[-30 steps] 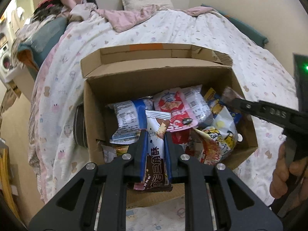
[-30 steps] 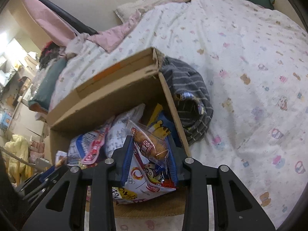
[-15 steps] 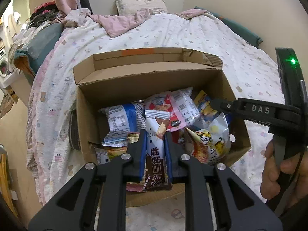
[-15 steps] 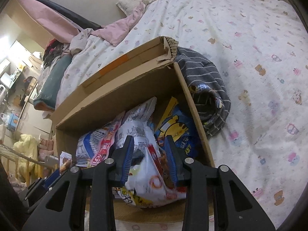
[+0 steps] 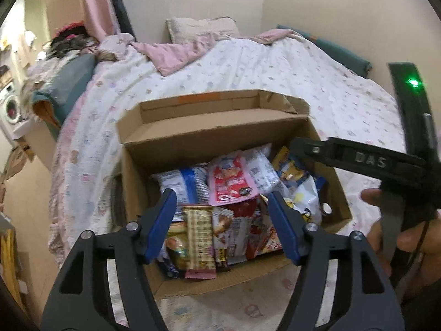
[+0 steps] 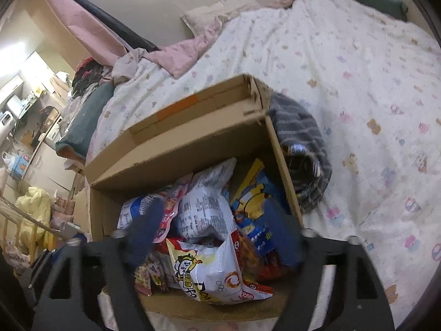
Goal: Organize snacks
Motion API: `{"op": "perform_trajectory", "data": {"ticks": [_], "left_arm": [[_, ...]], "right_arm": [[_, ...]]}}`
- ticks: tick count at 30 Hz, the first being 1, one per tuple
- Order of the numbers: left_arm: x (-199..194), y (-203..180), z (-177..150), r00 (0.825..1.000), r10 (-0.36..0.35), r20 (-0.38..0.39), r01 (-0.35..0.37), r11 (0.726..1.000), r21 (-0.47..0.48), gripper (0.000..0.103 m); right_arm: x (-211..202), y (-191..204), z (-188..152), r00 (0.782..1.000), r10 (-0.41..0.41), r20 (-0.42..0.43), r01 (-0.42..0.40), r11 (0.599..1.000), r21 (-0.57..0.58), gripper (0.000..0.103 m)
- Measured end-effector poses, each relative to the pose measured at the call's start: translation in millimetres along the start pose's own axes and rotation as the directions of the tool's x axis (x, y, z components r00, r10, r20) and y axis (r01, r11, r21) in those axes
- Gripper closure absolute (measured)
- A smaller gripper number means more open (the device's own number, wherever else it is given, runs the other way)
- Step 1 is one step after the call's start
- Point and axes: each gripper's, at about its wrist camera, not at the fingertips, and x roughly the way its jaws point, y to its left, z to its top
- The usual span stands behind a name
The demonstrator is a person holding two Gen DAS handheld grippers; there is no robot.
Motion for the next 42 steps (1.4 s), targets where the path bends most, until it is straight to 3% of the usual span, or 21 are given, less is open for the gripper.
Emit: {"op": "perform_trajectory", "data": {"ticks": [2, 6, 12, 13, 16, 22, 24, 33, 42], "left_arm": [[-4.5, 2.6, 0.4, 1.000, 0.020, 0.016, -0.020, 1.000, -0.012, 0.038], [-15.5, 6.0, 1.0, 0.998, 0.052, 0.048, -0.051, 0.998, -0.022, 0.038], [-47.8, 14.2, 3.6, 0.990, 0.092, 0.109, -0.088, 0.995, -0.044, 0.037], [-55.4, 17.0, 3.4, 0.988, 0.100, 0.118, -0.094, 0.994, -0.054, 0.035], [-66.1, 24.3, -1.2, 0.987, 0.106, 0.121, -0.097, 0.992, -0.080, 0.011], [-79.5, 36.8, -18.8, 0.994, 0.089, 0.057, -0.082, 0.989, -0.122, 0.007], [-89.7, 38.0, -23.9, 0.994, 0.093, 0.062, -0.085, 0.988, -0.129, 0.000], [-118.9, 32.8, -52.1, 0.991, 0.103, 0.082, -0.093, 0.989, -0.116, 0.000], [-111.8, 36.6, -72.1, 0.989, 0.121, 0.083, -0.109, 0.984, -0.141, 0.000]], "right_arm": [[-6.3, 3.8, 1.1, 1.000, 0.005, 0.021, -0.004, 1.000, -0.019, 0.018], [-28.5, 13.7, 1.2, 0.995, 0.011, 0.098, -0.005, 0.998, -0.061, 0.000], [-54.1, 35.4, -1.5, 0.988, 0.028, 0.152, -0.014, 0.995, -0.096, 0.000], [-60.4, 39.2, -3.0, 0.987, 0.028, 0.161, -0.011, 0.995, -0.101, 0.000], [-77.3, 47.8, -7.2, 0.983, 0.019, 0.180, 0.001, 0.994, -0.111, 0.000], [-104.6, 51.1, -23.2, 0.987, -0.016, 0.162, 0.034, 0.993, -0.112, 0.000], [-115.0, 50.3, -31.7, 0.987, -0.022, 0.162, 0.041, 0.993, -0.111, 0.000], [-146.9, 46.7, -72.6, 0.980, -0.060, 0.188, 0.085, 0.989, -0.125, 0.000], [-146.5, 55.7, -112.5, 0.963, -0.087, 0.254, 0.138, 0.972, -0.191, 0.000]]}}
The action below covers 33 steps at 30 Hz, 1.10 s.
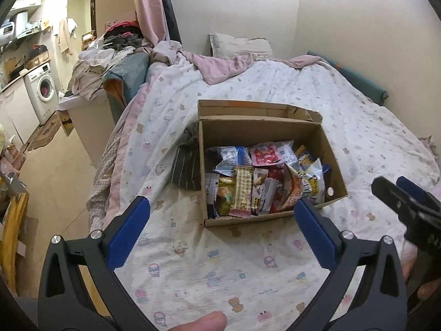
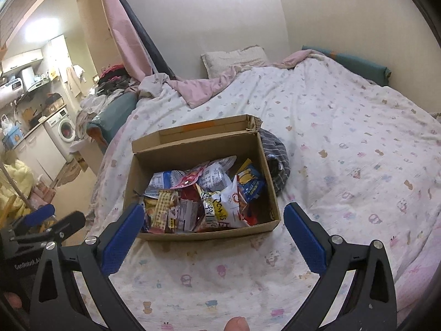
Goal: Organize snacks
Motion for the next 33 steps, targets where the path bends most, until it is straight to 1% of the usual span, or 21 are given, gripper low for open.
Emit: {"op": "perform_trajectory", "data": {"ticks": [3, 10, 16, 33], "left_arm": [[7.0, -1.5, -3.3, 1.000, 0.026, -0.004, -0.026, 1.000, 0.009, 0.000], [12.0, -6.5, -5.0, 1.000, -0.003, -0.009, 0.003, 1.000, 0.005, 0.000], [11.4, -7.4, -4.3, 1.000, -0.009, -0.007, 0.009, 1.000, 0.002, 0.000], [9.5, -4.5, -3.5, 1.000, -0.006, -0.005, 0.006, 1.000, 0.001, 0.000]], "right_arm": [[3.6, 5.7, -11.5, 1.000, 0.006, 0.011, -0.006, 1.000, -0.022, 0.000], [19.5, 6.8, -19.8, 1.000, -0.011, -0.028, 0.010, 0.999, -0.050, 0.000], [21.5, 1.9, -19.3, 0.999, -0.034, -0.017, 0.033, 0.999, -0.038, 0.000], [23.0, 2.4, -20.2, 0.999, -0.039, -0.023, 0.038, 0.998, -0.046, 0.000]]}}
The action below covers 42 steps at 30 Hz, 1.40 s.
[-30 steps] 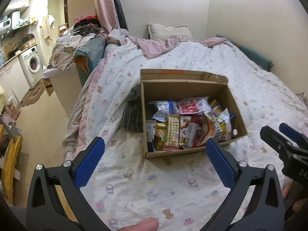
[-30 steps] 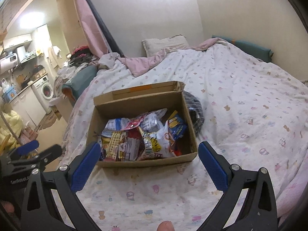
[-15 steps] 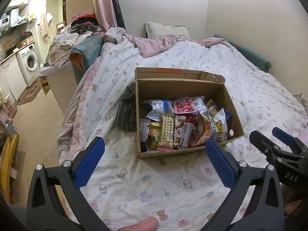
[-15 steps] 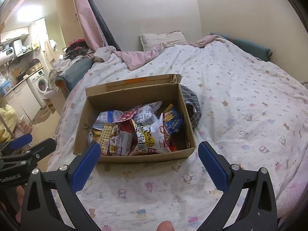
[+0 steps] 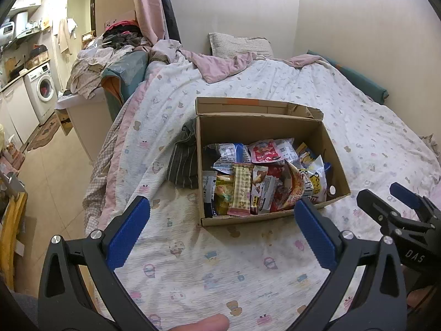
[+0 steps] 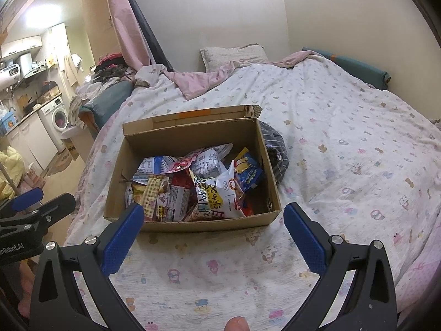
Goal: Organize snacks
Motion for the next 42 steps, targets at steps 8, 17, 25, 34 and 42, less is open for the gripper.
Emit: {"op": "perform_trajectory", "data": {"ticks": [8, 17, 25, 34, 42], "left_arm": [[0.1, -0.2, -0.5, 1.000, 0.001, 0.000, -0.001, 1.000, 0.000, 0.000], [0.2, 1.3, -0.7, 1.000, -0.002, -0.004, 0.002, 1.000, -0.003, 0.000], [0.3, 1.6, -0.8, 1.000, -0.002, -0.003, 0.002, 1.000, -0.004, 0.000], [0.0, 4.2, -1.8, 1.000, 0.001, -0.006, -0.001, 1.000, -0.004, 0.000], [0.1, 5.3, -2.1, 1.000, -0.008, -0.001, 0.008, 1.000, -0.008, 0.000]], "right_arm": [[-0.2, 0.1, -0.1, 1.000, 0.000, 0.001, 0.000, 1.000, -0.001, 0.000], [-0.4, -0.1, -0.1, 1.000, 0.000, 0.000, 0.000, 1.000, -0.001, 0.000], [-0.8, 0.5, -0.6, 1.000, 0.000, 0.001, 0.000, 1.000, -0.002, 0.000], [-2.9, 1.0, 0.9, 1.000, 0.005, 0.004, -0.005, 1.000, 0.003, 0.000], [-4.4, 1.2, 1.9, 1.000, 0.010, 0.007, -0.010, 1.000, 0.002, 0.000]]}}
